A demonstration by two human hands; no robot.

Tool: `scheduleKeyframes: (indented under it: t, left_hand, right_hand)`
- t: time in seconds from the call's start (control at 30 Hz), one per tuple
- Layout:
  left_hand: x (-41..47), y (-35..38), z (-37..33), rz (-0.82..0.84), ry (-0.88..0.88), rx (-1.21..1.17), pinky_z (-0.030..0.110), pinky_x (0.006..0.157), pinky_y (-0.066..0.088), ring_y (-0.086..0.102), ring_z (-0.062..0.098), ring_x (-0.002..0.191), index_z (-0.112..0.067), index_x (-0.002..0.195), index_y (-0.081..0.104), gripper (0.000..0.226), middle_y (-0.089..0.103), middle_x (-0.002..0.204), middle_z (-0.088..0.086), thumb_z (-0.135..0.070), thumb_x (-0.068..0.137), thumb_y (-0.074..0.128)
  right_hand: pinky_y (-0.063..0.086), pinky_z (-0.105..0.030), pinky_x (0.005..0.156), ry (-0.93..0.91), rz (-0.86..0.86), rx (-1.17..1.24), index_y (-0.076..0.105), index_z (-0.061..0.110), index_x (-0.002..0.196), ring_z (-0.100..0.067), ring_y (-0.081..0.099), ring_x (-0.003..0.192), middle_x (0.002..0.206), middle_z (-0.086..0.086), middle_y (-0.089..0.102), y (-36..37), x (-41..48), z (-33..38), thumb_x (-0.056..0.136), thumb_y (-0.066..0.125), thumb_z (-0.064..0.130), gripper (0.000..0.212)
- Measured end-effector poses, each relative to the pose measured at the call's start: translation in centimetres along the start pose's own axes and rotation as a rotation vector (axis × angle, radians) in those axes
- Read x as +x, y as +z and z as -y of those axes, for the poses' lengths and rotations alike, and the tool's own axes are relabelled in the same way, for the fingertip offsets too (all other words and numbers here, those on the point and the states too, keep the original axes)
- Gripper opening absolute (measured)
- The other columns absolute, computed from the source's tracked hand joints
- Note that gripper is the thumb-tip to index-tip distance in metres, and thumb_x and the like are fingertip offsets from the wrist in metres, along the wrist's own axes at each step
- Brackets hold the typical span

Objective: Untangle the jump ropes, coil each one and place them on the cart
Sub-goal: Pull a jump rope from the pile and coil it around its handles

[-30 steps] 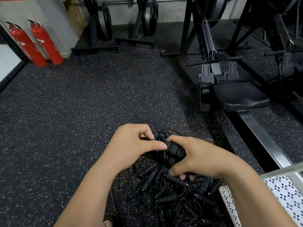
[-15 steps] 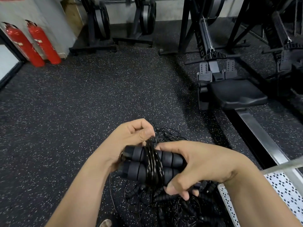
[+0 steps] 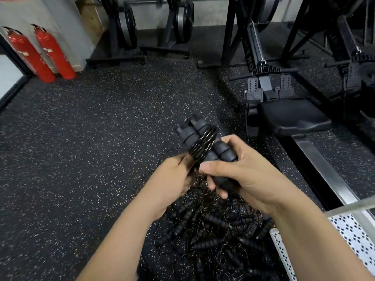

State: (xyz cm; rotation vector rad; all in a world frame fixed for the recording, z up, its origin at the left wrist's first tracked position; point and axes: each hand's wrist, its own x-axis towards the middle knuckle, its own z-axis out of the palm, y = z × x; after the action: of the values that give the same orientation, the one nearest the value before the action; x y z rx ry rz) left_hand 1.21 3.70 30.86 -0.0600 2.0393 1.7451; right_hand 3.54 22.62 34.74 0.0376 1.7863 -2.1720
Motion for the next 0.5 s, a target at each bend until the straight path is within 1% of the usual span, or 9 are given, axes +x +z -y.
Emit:
scheduleKeyframes:
  t: [0.07,0.13,0.2,0.3,0.33,0.4,0.47,0.5]
  left_hand:
    - [-0.3,0.1,-0.3,0.055,0.061,0.098,0.029,0.053,0.026,0.028,0.010,0.053,-0.019,0.088,0.066,0.042,0.035,0.061,-0.009,-0.046,0.113,0.046]
    - [-0.4,-0.1,-0.5,0.039,0.105,0.265,0.033,0.057,0.029,0.033,0.013,0.054,-0.023,0.089,0.073,0.042,0.039,0.061,-0.008,-0.052,0.110,0.051]
    - [-0.7,-0.2,-0.7,0.005,0.132,0.415,0.033,0.058,0.031,0.036,0.013,0.053,-0.027,0.084,0.075,0.037,0.042,0.057,-0.008,-0.053,0.105,0.058]
    - [-0.7,-0.7,-1.0,-0.035,0.166,0.399,0.031,0.056,0.029,0.036,0.011,0.053,-0.026,0.081,0.075,0.033,0.045,0.056,-0.007,-0.051,0.101,0.066]
    - [-0.7,-0.9,-1.1,-0.051,0.178,0.380,0.030,0.057,0.029,0.037,0.011,0.054,-0.025,0.082,0.075,0.032,0.046,0.057,-0.007,-0.051,0.100,0.068]
    - [-1.0,-1.2,-1.2,-0.076,0.205,0.360,0.031,0.062,0.033,0.041,0.011,0.057,-0.022,0.082,0.073,0.034,0.052,0.059,-0.003,-0.052,0.097,0.071]
    - [-1.0,-1.5,-1.2,-0.099,0.233,0.346,0.033,0.067,0.041,0.050,0.010,0.062,-0.021,0.081,0.072,0.035,0.062,0.066,0.005,-0.053,0.093,0.076]
    - [-1.0,-1.6,-1.2,-0.109,0.247,0.343,0.034,0.069,0.042,0.052,0.010,0.064,-0.020,0.080,0.072,0.036,0.065,0.069,0.007,-0.053,0.091,0.079]
  right_hand:
    - [0.046,-0.034,0.046,-0.034,-0.155,-0.083,0.045,0.013,0.124,-0.028,0.067,0.067,0.090,-0.008,0.074,-0.5,0.6,-0.7,0.086,0.089,0.006,0.059]
    - [0.050,-0.036,0.048,-0.049,-0.240,-0.194,0.046,0.021,0.121,-0.029,0.069,0.069,0.090,-0.005,0.077,-1.3,1.1,-1.5,0.087,0.090,0.013,0.056]
    - [0.054,-0.038,0.050,-0.033,-0.283,-0.364,0.047,0.026,0.118,-0.031,0.072,0.070,0.090,-0.003,0.077,-2.2,1.3,-2.1,0.087,0.092,0.023,0.055]
    - [0.060,-0.043,0.050,0.016,-0.336,-0.575,0.049,0.031,0.114,-0.041,0.075,0.071,0.091,-0.001,0.076,-2.9,1.5,-2.4,0.084,0.094,0.032,0.053]
    - [0.061,-0.043,0.050,0.036,-0.328,-0.614,0.050,0.031,0.113,-0.042,0.075,0.072,0.093,-0.001,0.076,-3.0,1.5,-2.4,0.083,0.095,0.033,0.054]
    - [0.060,-0.039,0.050,0.087,-0.260,-0.670,0.053,0.031,0.111,-0.034,0.077,0.070,0.094,-0.002,0.076,-2.9,1.5,-2.5,0.081,0.095,0.029,0.052]
    - [0.057,-0.033,0.050,0.154,-0.145,-0.686,0.055,0.028,0.112,-0.024,0.076,0.069,0.091,-0.005,0.078,-2.6,1.2,-2.3,0.082,0.095,0.023,0.050]
    - [0.056,-0.032,0.050,0.189,-0.078,-0.668,0.055,0.026,0.113,-0.022,0.074,0.069,0.091,-0.007,0.080,-2.4,1.1,-2.2,0.083,0.094,0.019,0.049]
